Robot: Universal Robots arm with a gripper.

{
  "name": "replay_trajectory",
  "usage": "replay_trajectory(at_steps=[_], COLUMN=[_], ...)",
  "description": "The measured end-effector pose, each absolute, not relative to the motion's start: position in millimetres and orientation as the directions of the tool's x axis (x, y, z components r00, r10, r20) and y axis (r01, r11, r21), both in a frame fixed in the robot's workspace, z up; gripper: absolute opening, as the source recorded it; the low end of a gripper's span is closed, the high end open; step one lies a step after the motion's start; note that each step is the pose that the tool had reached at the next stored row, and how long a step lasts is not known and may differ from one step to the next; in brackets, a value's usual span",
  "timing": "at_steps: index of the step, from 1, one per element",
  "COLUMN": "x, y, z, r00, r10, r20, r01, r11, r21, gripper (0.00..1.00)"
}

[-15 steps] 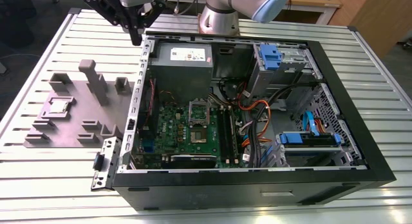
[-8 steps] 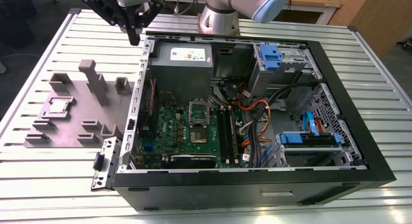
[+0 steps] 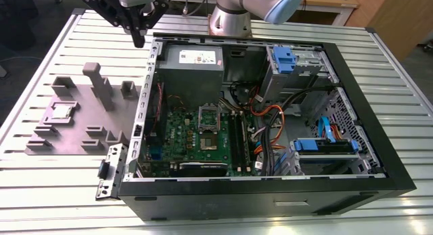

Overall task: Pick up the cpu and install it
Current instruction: 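Reach for the cpu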

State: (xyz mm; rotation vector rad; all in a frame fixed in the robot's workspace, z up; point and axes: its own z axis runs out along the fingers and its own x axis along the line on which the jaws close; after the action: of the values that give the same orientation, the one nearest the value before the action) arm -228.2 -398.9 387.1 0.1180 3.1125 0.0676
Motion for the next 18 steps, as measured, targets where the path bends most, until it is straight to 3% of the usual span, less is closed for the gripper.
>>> replay_trajectory(at_steps=[18], x=[-237.2], y=[-398.9], z=[386.9], r00=[-0.997], r10=[0.076], r20=[-0.025], r01=[0.075], r11=[0.996], r21=[0.044], gripper=[0.11])
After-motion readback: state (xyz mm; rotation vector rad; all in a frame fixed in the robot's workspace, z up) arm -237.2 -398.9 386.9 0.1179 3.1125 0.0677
